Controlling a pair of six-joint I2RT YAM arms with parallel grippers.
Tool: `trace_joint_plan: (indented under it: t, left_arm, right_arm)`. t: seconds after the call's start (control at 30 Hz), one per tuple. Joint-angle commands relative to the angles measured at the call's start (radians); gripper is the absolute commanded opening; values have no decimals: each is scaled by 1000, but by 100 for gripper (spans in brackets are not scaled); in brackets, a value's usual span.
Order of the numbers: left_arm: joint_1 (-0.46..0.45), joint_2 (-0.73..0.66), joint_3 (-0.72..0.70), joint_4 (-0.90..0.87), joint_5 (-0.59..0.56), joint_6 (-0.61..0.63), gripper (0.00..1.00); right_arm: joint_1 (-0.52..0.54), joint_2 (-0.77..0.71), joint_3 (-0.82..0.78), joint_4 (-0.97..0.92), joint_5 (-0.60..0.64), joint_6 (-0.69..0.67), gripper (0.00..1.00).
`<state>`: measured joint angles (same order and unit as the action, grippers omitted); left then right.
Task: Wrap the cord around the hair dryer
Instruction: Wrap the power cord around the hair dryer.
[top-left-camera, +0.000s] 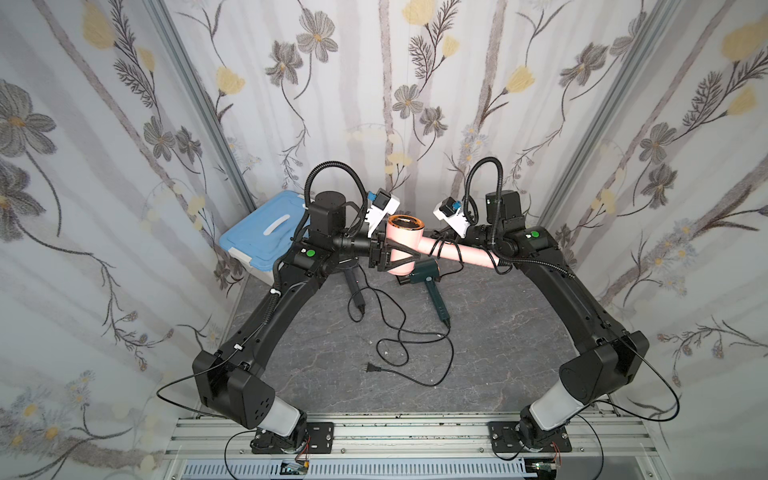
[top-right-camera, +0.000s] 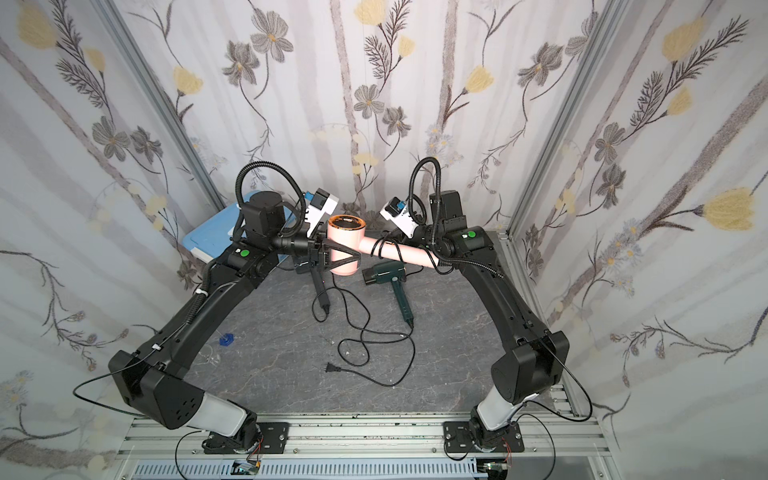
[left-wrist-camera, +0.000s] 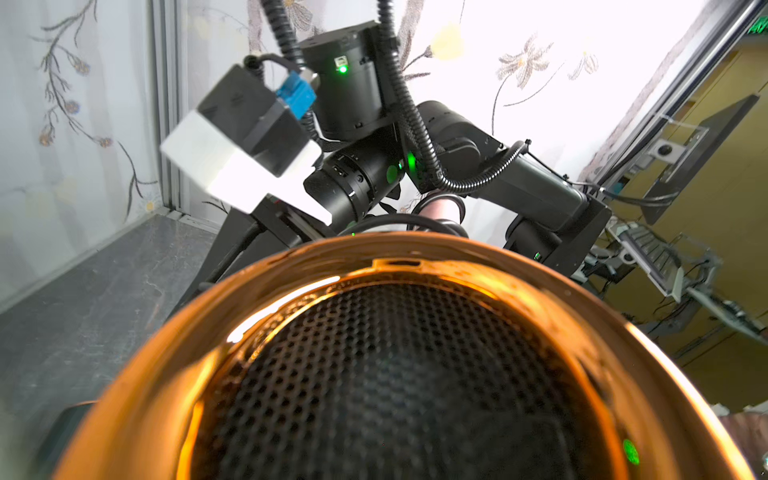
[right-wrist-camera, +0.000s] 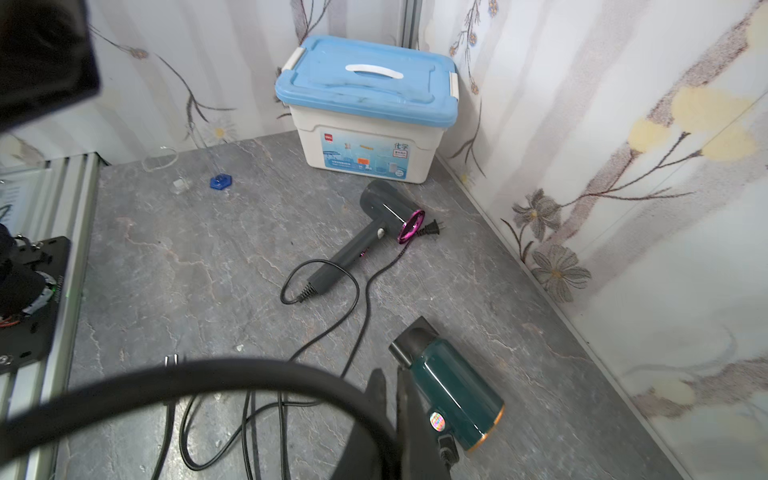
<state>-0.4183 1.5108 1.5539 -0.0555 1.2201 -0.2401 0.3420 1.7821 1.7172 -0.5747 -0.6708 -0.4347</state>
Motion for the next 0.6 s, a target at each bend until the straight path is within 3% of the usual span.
trace_joint_plan:
  t: [0.0,0.13,0.3,0.4,0.57]
  left_arm:
    - [25,6,-11,435,-28,-262,0]
    - [28,23,38,479,-63,-306,0]
    - [26,53,93,490,-65,-329,0]
    - [24,60,84,497,-62,-336,0]
    - [24,42,27,499,-73,-332,0]
  right_arm:
    - [1,-22,-58,111,-115,64,0]
    - [2,-60,-151,189,-136,106,1]
    - [2,-77,-229,264,-150,151,28]
    - [2,-90,-257,297,-150,167,37]
    - [-6,-110,-268,308,-134,171,38]
